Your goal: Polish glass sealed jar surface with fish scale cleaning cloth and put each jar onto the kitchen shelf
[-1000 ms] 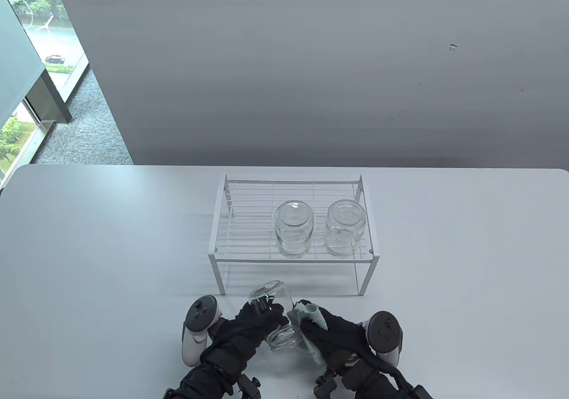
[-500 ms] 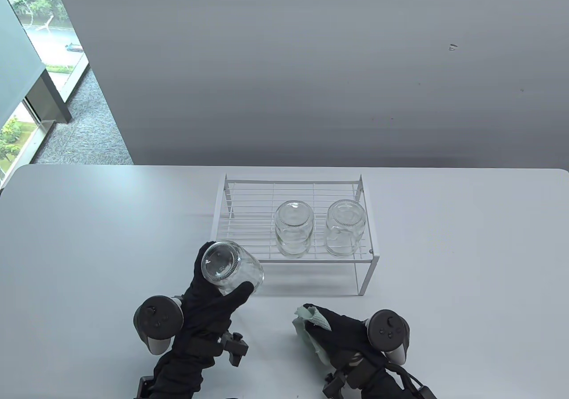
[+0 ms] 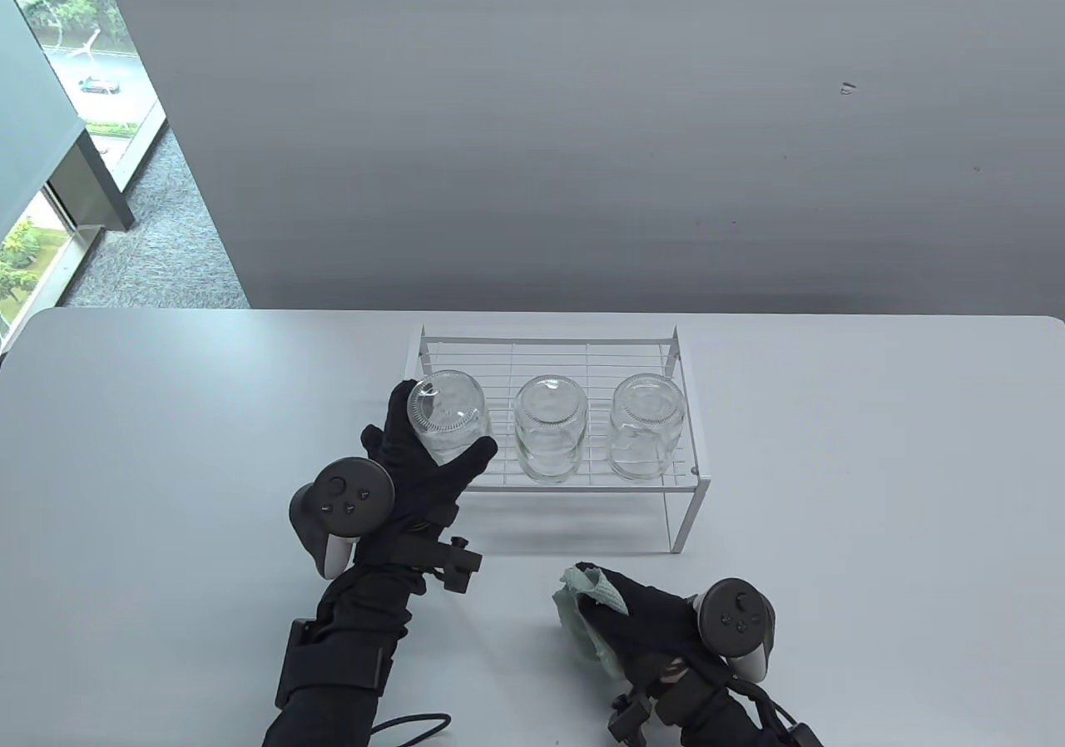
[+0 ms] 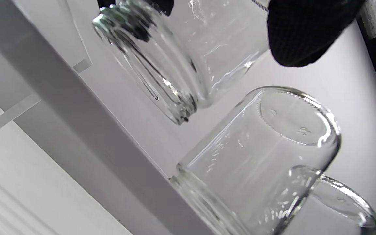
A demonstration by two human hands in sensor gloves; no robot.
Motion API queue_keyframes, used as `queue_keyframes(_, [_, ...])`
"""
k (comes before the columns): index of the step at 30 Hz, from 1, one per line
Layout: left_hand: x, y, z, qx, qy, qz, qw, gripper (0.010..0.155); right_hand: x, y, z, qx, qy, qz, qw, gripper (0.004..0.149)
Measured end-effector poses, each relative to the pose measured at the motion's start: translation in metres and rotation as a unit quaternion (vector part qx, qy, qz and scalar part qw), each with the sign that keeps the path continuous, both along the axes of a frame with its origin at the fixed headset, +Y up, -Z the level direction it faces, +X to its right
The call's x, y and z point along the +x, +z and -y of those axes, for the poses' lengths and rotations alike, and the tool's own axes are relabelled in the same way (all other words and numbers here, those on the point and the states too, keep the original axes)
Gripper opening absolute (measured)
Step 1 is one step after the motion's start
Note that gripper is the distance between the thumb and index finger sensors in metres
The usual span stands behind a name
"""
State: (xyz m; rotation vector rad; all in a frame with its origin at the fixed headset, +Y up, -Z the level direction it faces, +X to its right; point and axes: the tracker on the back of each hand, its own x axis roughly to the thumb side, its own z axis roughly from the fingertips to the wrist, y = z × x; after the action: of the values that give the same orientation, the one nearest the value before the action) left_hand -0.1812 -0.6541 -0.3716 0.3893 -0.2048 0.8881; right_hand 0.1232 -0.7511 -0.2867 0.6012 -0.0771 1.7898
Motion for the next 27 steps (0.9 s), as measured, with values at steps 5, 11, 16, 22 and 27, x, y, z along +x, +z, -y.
queue_keyframes(5, [0.0058, -0.0043, 0.0018, -0.010, -0.031, -0.020, 0.999, 0.108, 0.0005, 0.0003, -0.0011, -0.002, -0.005, -0.001, 1.000, 0.051])
queue_keyframes(11, [0.0088, -0.0068, 0.0044, -0.021, -0.045, -0.031, 0.998, 0.107, 0.0000, 0.0005, -0.0008, -0.005, -0.005, -0.003, 1.000, 0.051])
queue_keyframes(16, [0.0107, -0.0077, 0.0065, -0.023, -0.061, -0.032, 0.997, 0.107, 0.0002, 0.0006, -0.0005, -0.009, -0.005, -0.002, 1.000, 0.051])
queue_keyframes(22, [0.0112, -0.0078, 0.0072, -0.026, -0.065, -0.035, 0.997, 0.106, -0.0004, 0.0011, -0.0003, -0.015, -0.005, -0.003, 1.000, 0.052])
queue_keyframes(27, [0.0109, -0.0078, 0.0070, -0.030, -0.058, -0.033, 0.997, 0.107, -0.0001, 0.0008, -0.0004, -0.014, -0.006, -0.003, 1.000, 0.052])
